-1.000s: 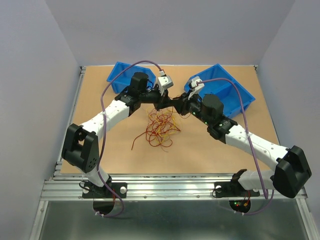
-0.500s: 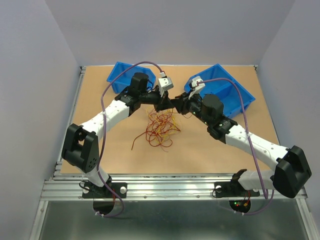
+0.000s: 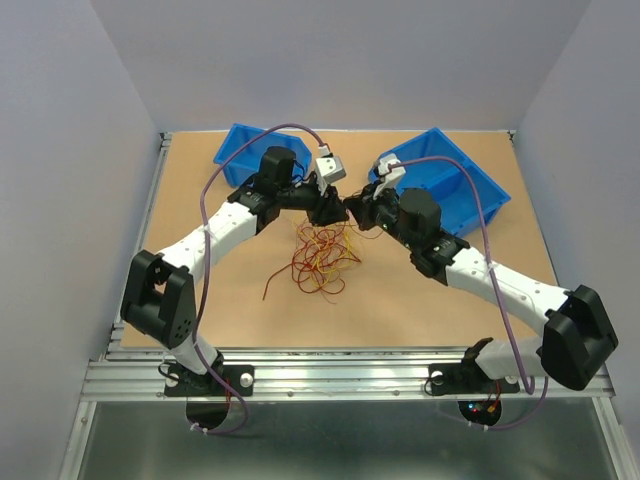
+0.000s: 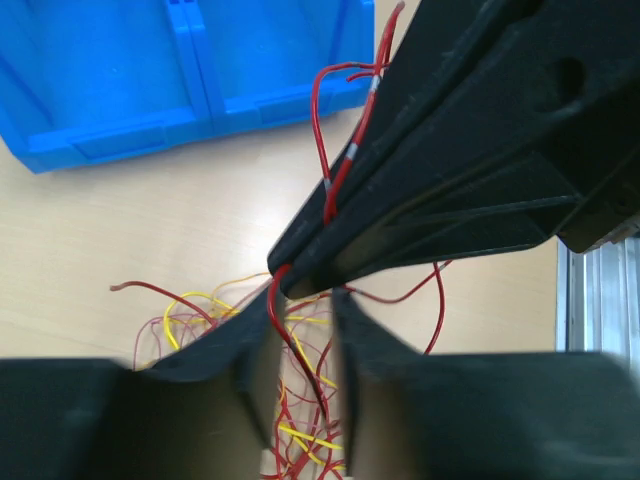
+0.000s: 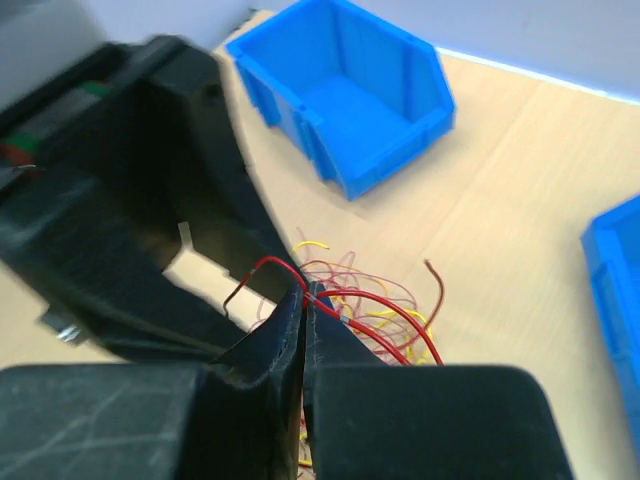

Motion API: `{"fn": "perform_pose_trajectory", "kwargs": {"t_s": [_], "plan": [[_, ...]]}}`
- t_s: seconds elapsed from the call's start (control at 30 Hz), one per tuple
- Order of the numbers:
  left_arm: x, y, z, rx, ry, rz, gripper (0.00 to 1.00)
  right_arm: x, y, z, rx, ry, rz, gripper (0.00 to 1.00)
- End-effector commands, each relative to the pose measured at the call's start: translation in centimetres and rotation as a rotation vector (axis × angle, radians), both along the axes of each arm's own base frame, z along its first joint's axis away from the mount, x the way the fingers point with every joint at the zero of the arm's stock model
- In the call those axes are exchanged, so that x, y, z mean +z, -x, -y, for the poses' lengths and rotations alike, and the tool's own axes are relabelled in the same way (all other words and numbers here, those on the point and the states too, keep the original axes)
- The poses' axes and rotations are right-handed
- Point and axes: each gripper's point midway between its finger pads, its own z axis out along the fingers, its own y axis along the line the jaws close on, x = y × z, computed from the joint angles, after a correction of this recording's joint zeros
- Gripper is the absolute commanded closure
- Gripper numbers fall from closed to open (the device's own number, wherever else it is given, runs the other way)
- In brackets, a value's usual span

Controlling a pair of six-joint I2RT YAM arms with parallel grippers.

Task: Untangle the cables

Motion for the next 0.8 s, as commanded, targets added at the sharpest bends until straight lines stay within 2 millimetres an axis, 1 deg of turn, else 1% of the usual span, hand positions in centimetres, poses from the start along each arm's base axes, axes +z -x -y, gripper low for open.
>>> {"fn": "perform_pose_trajectory", "kwargs": {"t_s": [0.0,0.03,0.07,0.1,0.13,0.17,0.2,0.23,0.27,0.3,0.33,0.37,0.4,0.47,0.5,0.53,0.6,0.63,0.7,0.73,0.77], "plan": [[4.3,-0.5,-1.5,0.095,0.085,0.133,0.51,0.8,-3.0,3.5,-0.233,-0.029,-0.013,0.99],[4.8,-0.8,-1.4,0.107,0.101,0.145,0.45,0.4,-3.5,4.2,-0.261,-0.031,-0.033,1.0],[5.4,-1.3,-2.4,0.137,0.124,0.169,0.41,-0.3,-4.1,4.7,-0.283,-0.035,-0.061,0.99],[5.9,-1.5,-2.9,0.152,0.141,0.17,0.38,-0.3,-4.5,5.5,-0.306,-0.05,-0.079,0.99],[6.2,-1.6,-3.6,0.177,0.161,0.154,0.35,-1.2,-5.6,7.1,-0.354,-0.066,-0.125,0.99],[6.6,-2.0,-4.2,0.2,0.176,0.154,0.35,-1.7,-6.1,8.0,-0.38,-0.076,-0.146,0.99],[7.3,-3.0,-5.3,0.238,0.2,0.171,0.34,-2.0,-6.8,9.7,-0.423,-0.085,-0.165,1.0],[7.3,-3.2,-6.0,0.26,0.211,0.167,0.34,-2.4,-7.0,10.5,-0.447,-0.103,-0.184,0.99],[8.0,-3.6,-6.5,0.283,0.244,0.164,0.34,-2.4,-7.2,11.4,-0.471,-0.114,-0.188,0.99],[8.1,-4.3,-7.6,0.319,0.253,0.166,0.34,-2.5,-7.6,13.2,-0.534,-0.12,-0.192,0.99],[8.1,-4.6,-8.0,0.338,0.261,0.165,0.34,-2.0,-7.6,14.0,-0.564,-0.14,-0.185,1.0],[8.0,-4.7,-8.4,0.355,0.264,0.165,0.34,-2.2,-7.6,15.0,-0.596,-0.144,-0.187,1.0],[8.1,-5.0,-8.7,0.367,0.271,0.168,0.34,-2.3,-7.8,16.8,-0.665,-0.146,-0.184,0.99],[7.8,-5.2,-8.7,0.373,0.267,0.164,0.34,-2.3,-7.7,19.0,-0.746,-0.151,-0.174,1.0],[7.7,-5.3,-8.7,0.373,0.265,0.165,0.34,-2.6,-7.9,20.9,-0.816,-0.149,-0.179,0.99],[7.4,-5.4,-8.7,0.373,0.261,0.16,0.34,-3.0,-8.0,22.2,-0.877,-0.152,-0.184,1.0],[7.1,-5.7,-8.7,0.383,0.258,0.157,0.34,-3.7,-8.2,23.9,-0.94,-0.156,-0.201,0.99],[6.7,-5.9,-8.6,0.382,0.253,0.149,0.34,-4.1,-8.3,25.5,-1.013,-0.163,-0.205,0.99],[6.4,-6.1,-8.6,0.384,0.248,0.144,0.34,-4.9,-8.8,26.8,-1.076,-0.157,-0.225,1.0],[6.3,-6.3,-8.6,0.385,0.246,0.144,0.34,-5.0,-8.7,28.2,-1.149,-0.154,-0.217,0.99],[6.0,-6.4,-8.6,0.39,0.242,0.141,0.34,-5.3,-8.8,28.6,-1.17,-0.149,-0.219,1.0]]}}
